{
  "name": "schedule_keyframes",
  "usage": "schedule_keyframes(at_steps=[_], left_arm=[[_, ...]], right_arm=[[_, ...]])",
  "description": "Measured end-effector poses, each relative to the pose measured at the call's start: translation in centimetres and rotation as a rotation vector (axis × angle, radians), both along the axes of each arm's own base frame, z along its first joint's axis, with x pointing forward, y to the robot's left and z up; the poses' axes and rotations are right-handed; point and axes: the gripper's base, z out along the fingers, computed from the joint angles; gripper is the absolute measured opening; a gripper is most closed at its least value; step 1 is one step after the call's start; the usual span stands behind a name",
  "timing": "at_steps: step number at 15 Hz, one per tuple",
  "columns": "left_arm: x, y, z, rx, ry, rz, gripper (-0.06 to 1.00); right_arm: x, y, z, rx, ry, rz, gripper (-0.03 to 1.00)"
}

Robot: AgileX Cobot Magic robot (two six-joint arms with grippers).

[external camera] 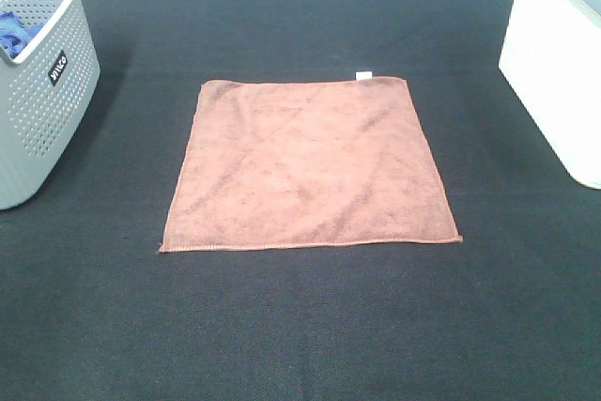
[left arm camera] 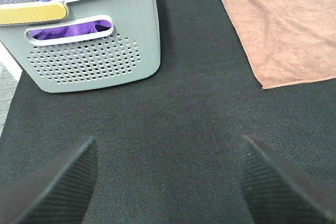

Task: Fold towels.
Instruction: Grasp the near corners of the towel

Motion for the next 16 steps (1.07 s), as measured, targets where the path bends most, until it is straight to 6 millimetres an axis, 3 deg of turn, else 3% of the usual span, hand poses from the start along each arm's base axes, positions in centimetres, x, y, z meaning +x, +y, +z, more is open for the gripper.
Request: schedule_keyframes(at_steps=[16], left_arm=[[0.0,0.0,0.0,0.0,0.0,0.0,0.71]], right_arm=[[0.0,0.0,0.0,0.0,0.0,0.0,0.76]])
